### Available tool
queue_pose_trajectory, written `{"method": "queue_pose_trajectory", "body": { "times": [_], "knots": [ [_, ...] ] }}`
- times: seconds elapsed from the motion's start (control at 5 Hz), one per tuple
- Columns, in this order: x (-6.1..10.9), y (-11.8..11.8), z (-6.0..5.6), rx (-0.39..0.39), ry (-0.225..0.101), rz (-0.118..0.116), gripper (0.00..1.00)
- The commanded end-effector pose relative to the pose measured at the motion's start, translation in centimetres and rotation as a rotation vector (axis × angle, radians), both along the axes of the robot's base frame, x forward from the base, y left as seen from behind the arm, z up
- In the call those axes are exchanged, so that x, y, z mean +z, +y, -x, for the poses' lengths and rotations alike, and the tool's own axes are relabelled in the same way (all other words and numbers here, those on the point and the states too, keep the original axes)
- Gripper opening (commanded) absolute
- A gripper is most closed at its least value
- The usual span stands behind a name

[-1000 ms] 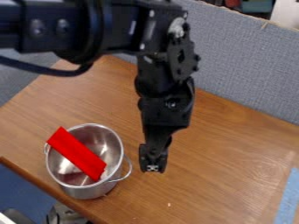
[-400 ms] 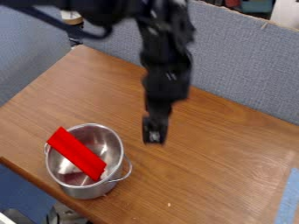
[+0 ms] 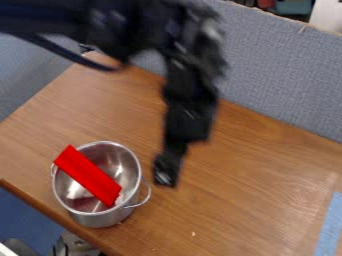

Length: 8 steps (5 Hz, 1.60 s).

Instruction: Put the red object in the metal pot

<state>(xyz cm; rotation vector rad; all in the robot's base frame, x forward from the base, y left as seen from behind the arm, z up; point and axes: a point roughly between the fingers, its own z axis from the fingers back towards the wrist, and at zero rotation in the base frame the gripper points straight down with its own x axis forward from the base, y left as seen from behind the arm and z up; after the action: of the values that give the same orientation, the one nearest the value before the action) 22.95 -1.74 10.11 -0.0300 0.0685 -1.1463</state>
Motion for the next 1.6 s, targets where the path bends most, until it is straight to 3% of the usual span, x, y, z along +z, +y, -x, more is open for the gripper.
{"method": "queue_pose_trajectory", "body": {
  "times": [0.0, 0.2, 0.4, 0.6, 1.0, 1.2, 1.4],
  "knots": [
    [3.0, 1.6, -0.7, 0.113, -0.045, 0.002, 1.00],
    [4.7, 2.9, -0.6, 0.238, -0.054, 0.008, 1.00],
    [4.1, -1.3, -0.1, 0.191, -0.050, 0.007, 1.00],
    [4.5, -2.6, -0.1, 0.147, -0.047, 0.009, 1.00],
    [0.5, -2.8, 2.0, -0.150, -0.047, 0.003, 1.00],
    [0.0, -1.6, -0.1, -0.069, -0.042, 0.024, 1.00],
    [-1.5, 0.6, -2.8, 0.020, -0.017, 0.048, 1.00]
  ]
}}
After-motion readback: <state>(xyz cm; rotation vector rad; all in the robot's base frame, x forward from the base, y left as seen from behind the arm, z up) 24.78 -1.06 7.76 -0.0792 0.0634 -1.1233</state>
